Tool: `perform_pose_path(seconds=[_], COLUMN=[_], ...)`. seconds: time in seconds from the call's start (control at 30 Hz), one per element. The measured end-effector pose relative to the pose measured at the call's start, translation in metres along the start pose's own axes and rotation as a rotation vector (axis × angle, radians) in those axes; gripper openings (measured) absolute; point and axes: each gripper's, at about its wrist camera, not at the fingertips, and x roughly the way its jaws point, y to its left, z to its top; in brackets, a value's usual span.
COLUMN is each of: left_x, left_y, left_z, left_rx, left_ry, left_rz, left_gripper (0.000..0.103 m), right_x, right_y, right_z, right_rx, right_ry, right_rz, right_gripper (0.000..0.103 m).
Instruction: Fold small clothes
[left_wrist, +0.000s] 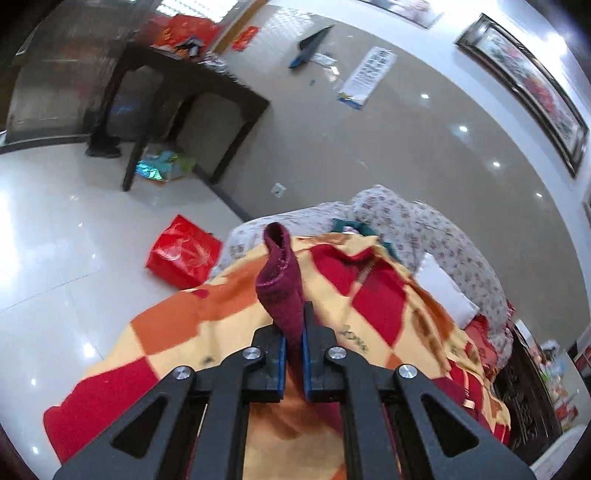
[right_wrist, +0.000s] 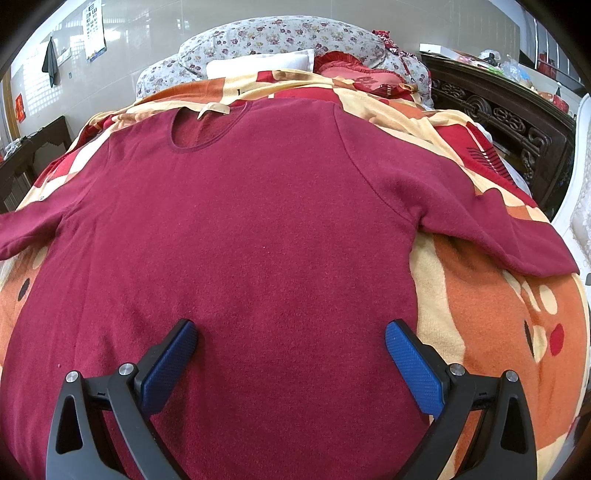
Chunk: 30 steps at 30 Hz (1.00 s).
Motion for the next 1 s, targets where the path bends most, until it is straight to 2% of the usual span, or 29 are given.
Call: perform_pose_path(seconds=[0.1,0.23,0.33,0.43,0.57,0.63,0.7,0.87,0.93,0.97,1.0], left_x=[-0.002,-0.005,0.002,0.019,0.055,0.066,0.074,0.082,0.083,0.084,0.084], left_y=[-0.042,-0.135,-0.207,-0.266,-0.322,-0.340,-0.354,-0.365,-0.367,-0.367,-0.369], left_z=[-0.013,-0.049,-0.092,-0.147,-0.230,-0.261,-0.288,-0.319,-0.320,-0.320,-0.319], left_rx=[0.067,0.246,0.348,0.414,0.498,0.529,0.577,0.613,0.604,0.604,0.605], left_ry=[0.049,0.129,0.220,0.311,0.439,0.505,0.534,0.590,0.621,0.653,0.674], left_rz=[-0.138,-0.374,-0.517,-0.597,-0.607,-0.618,-0.613,-0.605,-0.625,-0.647,-0.667], left_gripper=[0.006,0.006,0.006,0.006,0.006,0.006,0.006,0.007,0.011,0.020,0.034], right_x=[-0.001,-0.007,-0.006,-0.003,-0.004,-0.004,-0.004,-0.005,-0.003,-0.003,-0.003], right_y=[-0.001,-0.011,-0.014,-0.008,-0.012,-0.015,-0.015,-0.019,-0.022,-0.023,-0.023], right_z=[0.000,-0.001,-0.001,0.000,-0.003,-0.003,-0.003,-0.004,-0.004,-0.004,-0.004], right_rx=[0.010,0.059,0.073,0.053,0.060,0.070,0.072,0.090,0.107,0.112,0.113], right_ry=[-0.007,-0.036,-0.038,-0.032,-0.039,-0.043,-0.044,-0.054,-0.051,-0.052,-0.055], right_rz=[0.014,0.064,0.080,0.059,0.068,0.079,0.082,0.101,0.096,0.102,0.106], right_gripper=[0.103,0.103,0.103,0.103,0.103,0.103,0.103,0.103,0.103,0.103,0.103])
